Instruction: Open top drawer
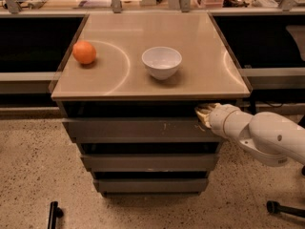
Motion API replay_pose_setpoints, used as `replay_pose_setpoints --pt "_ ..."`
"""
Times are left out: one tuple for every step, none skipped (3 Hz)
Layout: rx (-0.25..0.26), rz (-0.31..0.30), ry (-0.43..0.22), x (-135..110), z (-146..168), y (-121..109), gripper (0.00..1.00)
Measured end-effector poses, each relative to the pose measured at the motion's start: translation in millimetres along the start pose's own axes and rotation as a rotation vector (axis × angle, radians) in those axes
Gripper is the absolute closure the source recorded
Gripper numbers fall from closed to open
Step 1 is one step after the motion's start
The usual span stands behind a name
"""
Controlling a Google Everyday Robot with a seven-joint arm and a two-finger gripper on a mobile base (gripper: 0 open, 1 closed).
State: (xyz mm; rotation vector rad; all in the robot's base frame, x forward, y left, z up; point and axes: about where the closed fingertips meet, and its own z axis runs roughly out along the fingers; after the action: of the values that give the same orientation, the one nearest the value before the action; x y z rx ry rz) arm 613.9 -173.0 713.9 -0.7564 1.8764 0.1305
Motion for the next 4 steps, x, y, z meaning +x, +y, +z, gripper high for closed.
replay_pose_setpoints --pt "0.049 0.030 0.002 9.9 7.2 -10.1 1.00" --pt "0.075 0.058 0.020 22.4 19.2 -18.5 1.00" --pt "0.076 0.058 0.020 22.6 19.5 -18.7 1.00" --pt "0.050 0.043 0.035 24.3 19.9 -10.2 1.00"
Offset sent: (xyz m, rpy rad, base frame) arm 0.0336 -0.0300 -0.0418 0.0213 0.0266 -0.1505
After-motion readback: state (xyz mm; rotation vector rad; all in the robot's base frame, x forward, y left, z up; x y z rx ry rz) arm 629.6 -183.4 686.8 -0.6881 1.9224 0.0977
